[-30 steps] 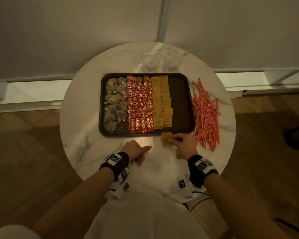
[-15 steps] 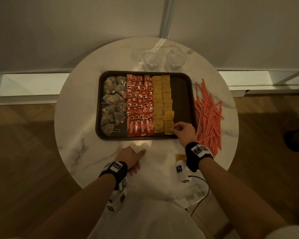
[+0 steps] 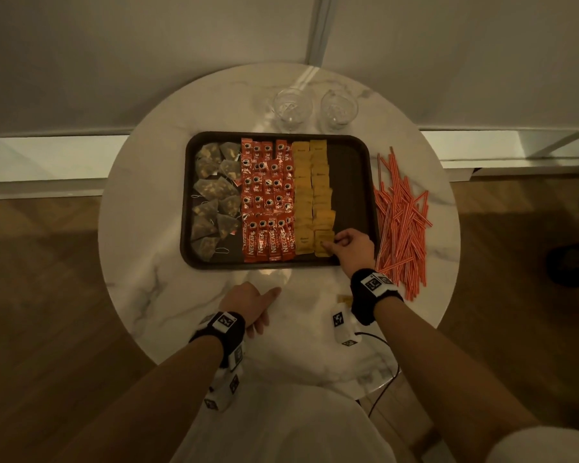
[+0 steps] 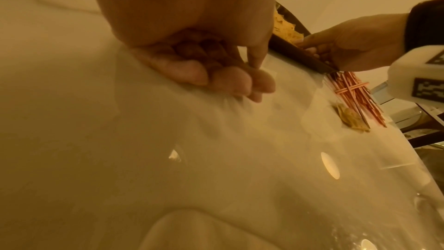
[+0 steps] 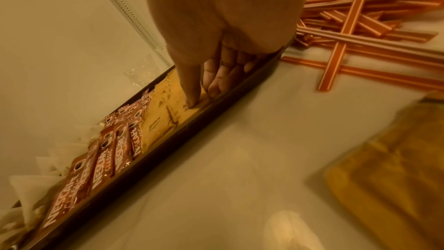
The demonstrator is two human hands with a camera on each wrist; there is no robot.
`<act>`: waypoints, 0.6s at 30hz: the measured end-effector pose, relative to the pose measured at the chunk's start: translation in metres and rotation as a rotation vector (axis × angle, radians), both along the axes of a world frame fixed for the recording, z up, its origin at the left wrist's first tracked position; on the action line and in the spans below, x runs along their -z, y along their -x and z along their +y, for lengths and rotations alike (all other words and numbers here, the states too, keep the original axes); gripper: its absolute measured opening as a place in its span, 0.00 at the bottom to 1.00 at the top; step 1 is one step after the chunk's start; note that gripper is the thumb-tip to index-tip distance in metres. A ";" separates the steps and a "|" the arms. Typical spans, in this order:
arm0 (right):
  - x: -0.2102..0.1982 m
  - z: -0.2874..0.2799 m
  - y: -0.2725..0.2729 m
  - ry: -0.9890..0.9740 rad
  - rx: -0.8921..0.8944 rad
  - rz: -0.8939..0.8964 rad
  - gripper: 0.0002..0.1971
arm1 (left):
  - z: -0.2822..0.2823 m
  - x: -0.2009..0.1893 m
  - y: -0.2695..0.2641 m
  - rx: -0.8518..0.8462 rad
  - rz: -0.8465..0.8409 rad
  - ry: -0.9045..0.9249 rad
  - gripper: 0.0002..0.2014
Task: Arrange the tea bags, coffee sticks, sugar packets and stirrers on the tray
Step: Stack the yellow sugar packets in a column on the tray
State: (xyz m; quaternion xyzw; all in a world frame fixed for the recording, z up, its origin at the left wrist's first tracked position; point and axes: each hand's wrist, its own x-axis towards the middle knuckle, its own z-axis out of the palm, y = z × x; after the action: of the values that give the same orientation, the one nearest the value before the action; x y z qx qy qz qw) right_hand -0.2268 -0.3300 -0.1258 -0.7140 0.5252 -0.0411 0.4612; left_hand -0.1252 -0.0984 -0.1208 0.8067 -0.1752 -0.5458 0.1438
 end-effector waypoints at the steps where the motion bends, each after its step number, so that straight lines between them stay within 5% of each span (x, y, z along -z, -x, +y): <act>1: 0.001 -0.001 0.000 0.000 0.001 0.001 0.13 | 0.000 -0.001 0.000 0.000 0.000 0.002 0.38; 9: -0.028 0.007 0.026 0.058 0.032 -0.145 0.09 | -0.001 -0.008 0.001 -0.005 0.003 0.029 0.40; 13: -0.040 0.022 0.082 -0.014 0.185 -0.226 0.16 | -0.001 -0.009 0.000 0.005 0.009 0.032 0.40; 18: -0.018 0.042 0.163 -0.279 0.450 -0.056 0.24 | 0.000 -0.009 0.002 -0.029 0.012 0.063 0.39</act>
State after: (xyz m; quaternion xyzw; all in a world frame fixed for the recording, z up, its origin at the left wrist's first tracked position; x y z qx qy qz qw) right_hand -0.3894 -0.2877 -0.1081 -0.5072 0.6585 -0.0898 0.5487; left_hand -0.1270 -0.0988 -0.1117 0.8010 -0.1799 -0.5425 0.1781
